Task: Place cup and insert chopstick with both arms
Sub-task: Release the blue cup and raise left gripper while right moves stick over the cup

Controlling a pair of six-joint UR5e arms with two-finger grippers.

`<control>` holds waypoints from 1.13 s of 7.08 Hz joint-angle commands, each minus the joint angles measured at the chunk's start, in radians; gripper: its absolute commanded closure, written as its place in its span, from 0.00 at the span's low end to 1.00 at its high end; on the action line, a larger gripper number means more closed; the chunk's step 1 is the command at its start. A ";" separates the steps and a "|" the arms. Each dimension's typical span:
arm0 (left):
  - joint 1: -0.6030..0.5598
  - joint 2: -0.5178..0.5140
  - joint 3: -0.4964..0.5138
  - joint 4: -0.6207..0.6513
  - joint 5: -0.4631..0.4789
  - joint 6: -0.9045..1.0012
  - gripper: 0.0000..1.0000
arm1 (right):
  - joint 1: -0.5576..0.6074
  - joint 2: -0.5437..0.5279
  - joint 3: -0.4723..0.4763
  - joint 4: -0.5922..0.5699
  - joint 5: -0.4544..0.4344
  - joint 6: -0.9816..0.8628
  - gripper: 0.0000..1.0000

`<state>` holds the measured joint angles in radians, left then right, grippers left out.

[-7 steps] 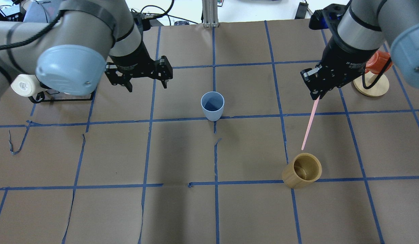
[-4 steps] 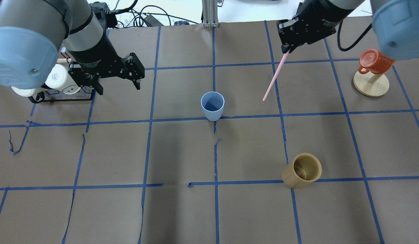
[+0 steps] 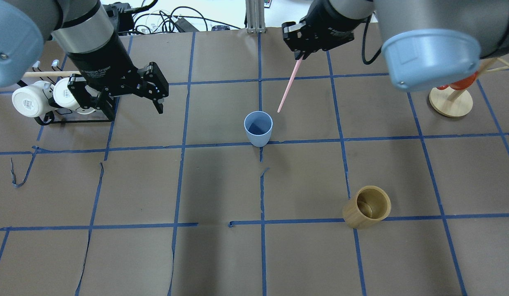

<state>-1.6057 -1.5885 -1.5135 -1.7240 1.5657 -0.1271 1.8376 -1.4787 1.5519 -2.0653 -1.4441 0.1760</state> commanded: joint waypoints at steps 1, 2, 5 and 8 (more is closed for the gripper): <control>0.001 0.004 -0.025 0.049 -0.001 0.131 0.00 | 0.084 0.046 0.005 -0.074 -0.103 0.079 1.00; 0.000 0.010 -0.034 0.050 -0.003 0.126 0.00 | 0.086 0.057 0.025 -0.116 -0.104 0.101 1.00; 0.001 0.013 -0.036 0.049 -0.001 0.126 0.00 | 0.097 0.051 0.100 -0.182 -0.127 0.135 1.00; 0.001 0.015 -0.037 0.047 -0.003 0.126 0.00 | 0.098 0.051 0.125 -0.187 -0.144 0.140 1.00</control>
<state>-1.6056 -1.5745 -1.5506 -1.6765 1.5633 -0.0015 1.9347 -1.4279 1.6706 -2.2506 -1.5858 0.3132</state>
